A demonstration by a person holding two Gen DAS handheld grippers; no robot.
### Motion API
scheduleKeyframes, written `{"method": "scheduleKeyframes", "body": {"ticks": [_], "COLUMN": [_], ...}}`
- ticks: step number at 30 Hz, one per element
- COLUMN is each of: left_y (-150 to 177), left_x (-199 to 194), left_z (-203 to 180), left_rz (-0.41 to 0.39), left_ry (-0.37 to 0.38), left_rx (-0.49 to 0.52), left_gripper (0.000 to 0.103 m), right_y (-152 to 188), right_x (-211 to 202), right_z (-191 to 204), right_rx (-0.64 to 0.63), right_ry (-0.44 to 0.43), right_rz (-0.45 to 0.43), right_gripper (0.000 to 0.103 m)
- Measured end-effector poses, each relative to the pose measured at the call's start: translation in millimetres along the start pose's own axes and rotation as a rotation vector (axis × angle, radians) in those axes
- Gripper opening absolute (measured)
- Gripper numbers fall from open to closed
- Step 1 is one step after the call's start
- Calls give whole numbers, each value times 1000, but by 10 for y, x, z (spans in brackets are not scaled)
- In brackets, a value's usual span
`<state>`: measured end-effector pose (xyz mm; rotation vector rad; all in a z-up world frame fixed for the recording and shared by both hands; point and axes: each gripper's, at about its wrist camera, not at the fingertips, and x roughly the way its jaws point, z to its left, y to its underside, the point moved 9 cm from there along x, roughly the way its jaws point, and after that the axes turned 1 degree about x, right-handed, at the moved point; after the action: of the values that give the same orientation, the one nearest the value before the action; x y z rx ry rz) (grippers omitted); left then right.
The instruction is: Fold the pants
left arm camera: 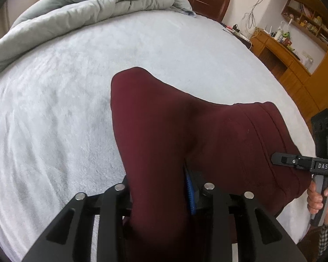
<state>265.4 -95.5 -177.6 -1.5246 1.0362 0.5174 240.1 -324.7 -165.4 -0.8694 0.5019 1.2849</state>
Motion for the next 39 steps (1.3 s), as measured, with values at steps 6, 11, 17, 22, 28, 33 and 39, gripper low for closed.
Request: {"method": "scheduleKeyframes", "body": {"ticks": [6, 11, 17, 22, 28, 33, 39], "left_y": [49, 39, 69, 69, 90, 136, 142], "left_x": [-32, -25, -51, -68, -62, 23, -4], "left_z": [-7, 19, 21, 20, 12, 48, 34], "left_rz": [-18, -18, -20, -19, -20, -10, 2], "left_ry": [-3, 5, 6, 14, 13, 8, -23], "left_rx": [15, 18, 24, 21, 40, 42, 59], "left_gripper": [34, 36, 37, 37, 40, 45, 47], "right_y": [85, 244, 398, 259, 383, 457, 412], "right_x": [-30, -224, -416, -604, -436, -347, -394], "right_z": [72, 125, 189, 325, 157, 22, 98], "right_rx": [-24, -42, -40, -46, -62, -20, -8], "right_ry": [42, 56, 60, 20, 106, 86, 65], "right_rz": [8, -14, -51, -86, -46, -60, -64], "right_gripper": [67, 75, 48, 19, 19, 20, 28]}}
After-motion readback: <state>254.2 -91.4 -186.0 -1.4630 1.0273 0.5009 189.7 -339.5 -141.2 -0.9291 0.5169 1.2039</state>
